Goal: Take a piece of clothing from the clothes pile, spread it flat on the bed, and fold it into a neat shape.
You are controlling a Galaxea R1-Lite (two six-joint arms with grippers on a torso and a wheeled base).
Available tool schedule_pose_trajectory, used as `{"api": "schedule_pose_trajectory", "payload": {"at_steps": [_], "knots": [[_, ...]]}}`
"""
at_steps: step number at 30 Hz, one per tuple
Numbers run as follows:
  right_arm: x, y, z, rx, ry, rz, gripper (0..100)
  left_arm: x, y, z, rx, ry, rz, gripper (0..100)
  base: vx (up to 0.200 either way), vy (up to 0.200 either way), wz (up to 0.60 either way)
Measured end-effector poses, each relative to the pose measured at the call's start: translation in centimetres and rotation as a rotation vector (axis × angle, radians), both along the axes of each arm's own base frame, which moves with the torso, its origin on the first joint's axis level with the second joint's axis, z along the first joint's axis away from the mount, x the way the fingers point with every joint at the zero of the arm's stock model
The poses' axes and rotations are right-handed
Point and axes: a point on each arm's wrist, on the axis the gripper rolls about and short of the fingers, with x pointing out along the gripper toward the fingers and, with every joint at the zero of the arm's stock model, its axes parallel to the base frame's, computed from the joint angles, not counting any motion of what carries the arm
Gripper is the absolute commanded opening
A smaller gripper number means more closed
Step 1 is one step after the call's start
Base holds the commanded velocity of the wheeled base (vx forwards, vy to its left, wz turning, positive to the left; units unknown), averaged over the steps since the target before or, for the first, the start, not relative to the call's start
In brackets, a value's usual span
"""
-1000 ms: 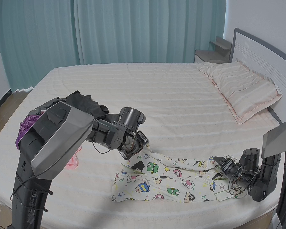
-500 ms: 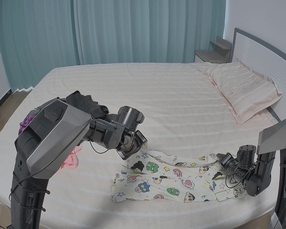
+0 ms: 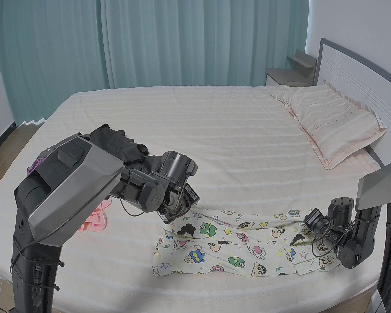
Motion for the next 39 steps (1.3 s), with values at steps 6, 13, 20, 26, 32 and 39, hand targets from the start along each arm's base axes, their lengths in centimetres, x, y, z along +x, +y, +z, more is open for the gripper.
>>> {"api": "schedule_pose_trajectory", "payload": {"at_steps": [6, 13, 20, 26, 32, 39], "knots": [[-1.4, -0.2, 0.2, -0.039, 0.032, 0.020, 0, -0.9, -0.2, -0.5, 0.018, 0.024, -0.013, 0, 0.000, 0.000, 0.00], [-2.6, -0.2, 0.0, -0.057, 0.074, 0.038, 0, -1.9, -0.3, -1.6, 0.066, 0.051, -0.012, 0, 0.000, 0.000, 0.00], [-3.5, 0.3, -0.2, -0.063, 0.108, 0.064, 0, -3.4, -0.2, -2.9, 0.105, 0.109, -0.030, 0, 0.000, 0.000, 0.00], [-4.1, 0.4, -0.8, -0.067, 0.139, 0.069, 0, -4.8, -0.2, -3.8, 0.136, 0.152, -0.050, 0, 0.000, 0.000, 0.00], [-4.5, 0.3, -1.5, -0.073, 0.177, 0.069, 0, -5.7, 0.2, -3.9, 0.144, 0.178, -0.056, 0, 0.000, 0.000, 0.00], [-4.6, 0.2, -1.7, -0.075, 0.190, 0.068, 100, -6.4, 0.6, -3.5, 0.125, 0.200, -0.066, 100, 0.000, 0.000, 0.00]]}}
